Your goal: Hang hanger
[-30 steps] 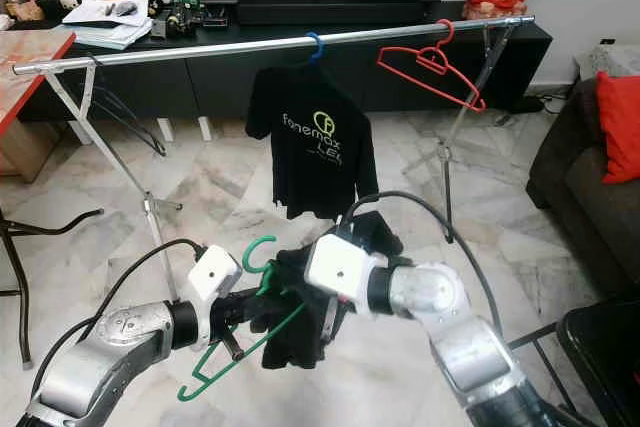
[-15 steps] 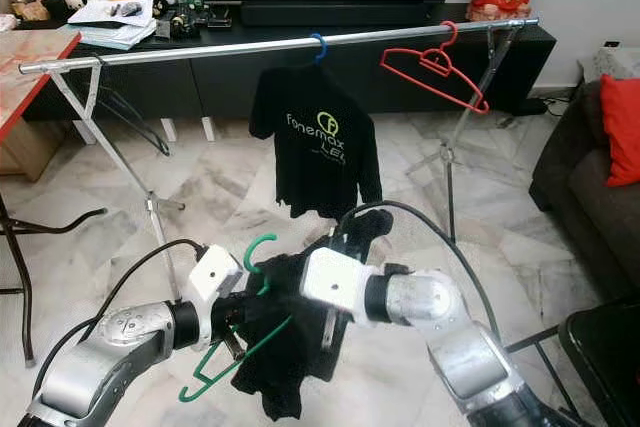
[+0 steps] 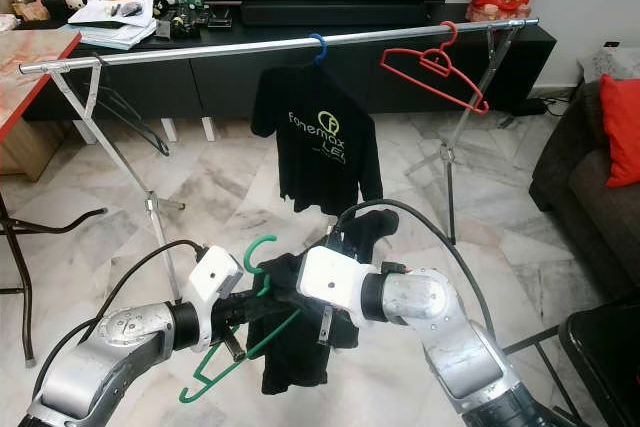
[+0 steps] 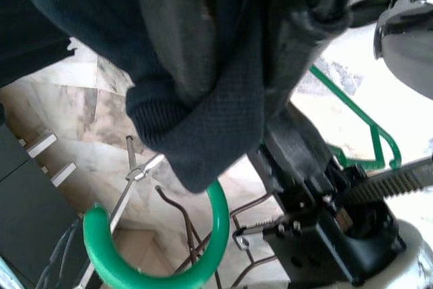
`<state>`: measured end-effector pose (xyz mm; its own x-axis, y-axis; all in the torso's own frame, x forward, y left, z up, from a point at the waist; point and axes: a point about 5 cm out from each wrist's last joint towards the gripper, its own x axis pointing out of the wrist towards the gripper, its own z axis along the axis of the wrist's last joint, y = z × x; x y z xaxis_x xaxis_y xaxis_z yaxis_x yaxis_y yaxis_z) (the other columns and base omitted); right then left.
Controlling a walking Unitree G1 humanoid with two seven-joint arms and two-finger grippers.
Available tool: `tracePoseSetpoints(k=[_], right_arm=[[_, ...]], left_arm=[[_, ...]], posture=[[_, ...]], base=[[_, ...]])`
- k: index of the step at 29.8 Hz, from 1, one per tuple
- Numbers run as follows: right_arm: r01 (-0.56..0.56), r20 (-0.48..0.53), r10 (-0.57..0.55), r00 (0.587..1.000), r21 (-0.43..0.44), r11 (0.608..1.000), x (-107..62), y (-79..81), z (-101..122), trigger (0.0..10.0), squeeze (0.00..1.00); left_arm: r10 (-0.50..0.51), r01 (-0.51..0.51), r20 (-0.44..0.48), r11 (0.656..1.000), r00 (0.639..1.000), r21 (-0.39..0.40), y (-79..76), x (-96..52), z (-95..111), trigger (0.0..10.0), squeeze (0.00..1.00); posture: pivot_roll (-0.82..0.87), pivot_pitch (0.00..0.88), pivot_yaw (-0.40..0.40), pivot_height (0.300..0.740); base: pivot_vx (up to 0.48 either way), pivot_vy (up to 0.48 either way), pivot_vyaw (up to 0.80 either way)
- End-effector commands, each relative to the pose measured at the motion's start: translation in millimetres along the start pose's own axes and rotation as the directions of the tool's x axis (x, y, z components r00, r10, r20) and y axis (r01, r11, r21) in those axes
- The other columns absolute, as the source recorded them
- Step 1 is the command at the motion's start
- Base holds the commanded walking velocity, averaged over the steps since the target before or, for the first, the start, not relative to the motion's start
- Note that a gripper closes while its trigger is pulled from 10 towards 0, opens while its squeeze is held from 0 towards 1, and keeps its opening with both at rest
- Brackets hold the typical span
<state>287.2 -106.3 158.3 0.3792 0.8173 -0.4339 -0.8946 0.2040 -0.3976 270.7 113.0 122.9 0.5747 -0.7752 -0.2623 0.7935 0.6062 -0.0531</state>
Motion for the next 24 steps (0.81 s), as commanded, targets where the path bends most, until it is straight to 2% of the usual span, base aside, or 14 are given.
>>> tracePoseSetpoints(k=[1, 10, 15, 17, 18, 19, 20, 22, 24], right_arm=[[-0.010, -0.022, 0.009, 1.000, -0.039, 0.999, -6.3, -0.1, 3, 10.0, 0.87], [-0.016, -0.122, 0.009, 0.993, -0.061, 0.998, -22.0, 4.4, -8, 10.0, 0.87], [-0.044, -0.139, 0.037, 0.990, -0.049, 0.998, -35.1, 8.9, -6, 10.0, 0.87], [-0.031, -0.171, 0.017, 0.985, -0.081, 0.996, -43.6, 6.5, -9, 10.0, 0.85], [0.012, -0.193, -0.033, 0.981, -0.111, 0.994, -48.4, -0.6, -11, 10.0, 0.81], [0.067, -0.202, -0.094, 0.975, -0.135, 0.989, -53.1, -10.1, -13, 10.0, 0.32], [0.144, -0.203, -0.176, 0.963, -0.159, 0.977, -59.3, -23.6, -15, 10.0, 0.00], [0.188, -0.208, -0.227, 0.951, -0.190, 0.964, -64.9, -34.7, -16, 10.0, 0.00], [0.185, -0.195, -0.225, 0.955, -0.205, 0.961, -66.8, -40.9, -13, 10.0, 0.00]], left_arm=[[0.008, -0.009, 0.034, 1.000, 0.999, 0.023, 0.5, -1.6, 6, 10.0, 0.00], [0.010, -0.011, 0.034, 1.000, 0.999, 0.020, 0.7, -0.7, 6, 10.0, 0.00], [0.024, -0.025, 0.025, 0.999, 0.999, 0.023, 2.8, -0.5, 3, 10.0, 0.00], [0.026, -0.026, 0.026, 0.999, 0.999, 0.023, 2.8, -0.4, 3, 10.0, 0.00], [0.021, -0.022, 0.024, 1.000, 0.999, 0.023, 2.5, -0.8, 3, 10.0, 0.00], [0.012, -0.013, 0.020, 1.000, 1.000, 0.026, 2.0, -1.2, 4, 10.0, 0.00], [-0.001, 0.000, 0.013, 0.999, 1.000, 0.034, 1.7, -1.8, 4, 10.0, 0.00], [-0.009, 0.009, 0.002, 0.999, 1.000, 0.047, 1.8, -1.9, 4, 10.0, 0.00], [-0.031, 0.032, -0.013, 0.997, 0.999, 0.064, 1.0, -2.8, 3, 10.0, 0.00]], posture=[[-0.03, 0.121, -0.028, 0.740], [-0.04, 0.120, -0.030, 0.740], [-0.04, 0.119, -0.032, 0.740], [-0.04, 0.119, -0.032, 0.740], [-0.04, 0.119, -0.032, 0.740], [-0.04, 0.117, -0.031, 0.740], [-0.05, 0.117, -0.031, 0.740], [-0.04, 0.117, -0.030, 0.740], [-0.04, 0.116, -0.030, 0.740]], base=[[0.000, 0.000, 0.00], [0.000, 0.000, 0.00], [0.000, 0.000, 0.00], [0.000, 0.000, 0.00], [0.000, 0.000, 0.00], [0.000, 0.000, 0.00], [0.000, 0.000, 0.00], [0.000, 0.000, 0.00], [0.000, 0.000, 0.00]])
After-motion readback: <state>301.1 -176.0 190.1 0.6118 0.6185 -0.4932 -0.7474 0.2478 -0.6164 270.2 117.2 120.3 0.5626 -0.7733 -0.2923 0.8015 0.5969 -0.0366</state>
